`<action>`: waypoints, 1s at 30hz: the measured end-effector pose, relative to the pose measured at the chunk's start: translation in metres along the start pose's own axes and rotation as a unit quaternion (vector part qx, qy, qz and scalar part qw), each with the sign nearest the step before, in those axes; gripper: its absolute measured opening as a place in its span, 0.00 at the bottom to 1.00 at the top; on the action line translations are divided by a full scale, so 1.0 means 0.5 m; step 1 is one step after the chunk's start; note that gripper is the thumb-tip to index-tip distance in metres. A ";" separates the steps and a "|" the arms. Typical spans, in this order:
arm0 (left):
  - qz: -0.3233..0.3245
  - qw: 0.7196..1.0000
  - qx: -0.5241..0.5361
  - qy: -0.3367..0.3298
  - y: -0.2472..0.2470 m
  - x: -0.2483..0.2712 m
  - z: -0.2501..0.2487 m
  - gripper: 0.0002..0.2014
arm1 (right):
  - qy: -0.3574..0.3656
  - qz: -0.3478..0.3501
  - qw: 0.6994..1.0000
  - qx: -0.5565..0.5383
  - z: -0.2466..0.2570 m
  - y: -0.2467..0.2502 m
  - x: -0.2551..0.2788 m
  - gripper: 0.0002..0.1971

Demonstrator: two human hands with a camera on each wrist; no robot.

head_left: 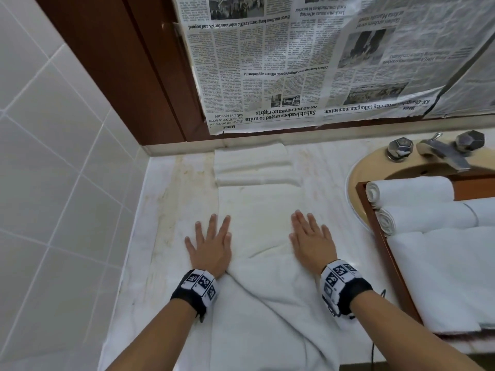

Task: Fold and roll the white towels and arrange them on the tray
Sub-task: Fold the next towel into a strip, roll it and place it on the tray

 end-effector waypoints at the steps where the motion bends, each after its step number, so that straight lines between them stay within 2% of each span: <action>1: -0.002 1.000 -0.002 -0.007 0.002 0.011 -0.002 0.26 | -0.001 -0.007 1.000 -0.001 -0.003 0.001 0.011 0.28; 3: 0.003 0.999 -0.005 -0.041 -0.001 0.034 -0.027 0.26 | 0.024 -0.009 1.000 0.002 0.014 0.000 0.037 0.31; 6: 0.027 0.995 -0.015 -0.095 -0.018 0.079 -0.078 0.26 | 0.071 -0.007 0.997 0.002 0.049 -0.013 0.082 0.41; 9: 0.031 0.997 -0.002 -0.070 -0.024 0.101 -0.075 0.25 | 0.052 -0.019 0.998 0.005 0.028 -0.013 0.096 0.41; 13: 0.003 1.000 0.013 -0.023 -0.009 0.111 -0.019 0.25 | 0.028 -0.055 0.998 -0.028 -0.013 0.003 0.117 0.31; 16: -0.015 0.998 0.030 -0.053 0.008 0.121 -0.004 0.24 | 0.050 -0.081 0.995 -0.030 -0.013 0.016 0.141 0.22; 19: -0.035 0.994 0.045 -0.096 0.021 0.131 -0.007 0.28 | 0.040 -0.083 0.995 -0.025 -0.001 0.020 0.154 0.15; 23: -0.033 0.990 0.019 -0.137 0.019 0.143 -0.017 0.13 | 0.017 -0.082 0.995 -0.057 0.023 0.028 0.169 0.09; 26: -0.049 0.987 0.059 -0.144 0.025 0.151 -0.013 0.11 | -0.029 -0.053 0.979 -0.193 0.045 0.036 0.199 0.02; 28: -0.035 0.985 0.107 -0.132 0.026 0.161 0.006 0.10 | -0.037 -0.048 0.960 -0.273 0.061 0.042 0.232 0.06; 30: -0.028 0.976 0.166 -0.138 0.022 0.170 0.034 0.09 | -0.023 -0.057 0.949 -0.310 0.083 0.053 0.271 0.06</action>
Point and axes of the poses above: each hand's wrist, its own x-axis away from the middle knuckle, its own y-axis out of the back of the hand, z = x × y, the point moved 4 cm from there along -x, towards the middle knuckle, and after that the axes turned 8 degrees about -z, right-handed, at the moved point
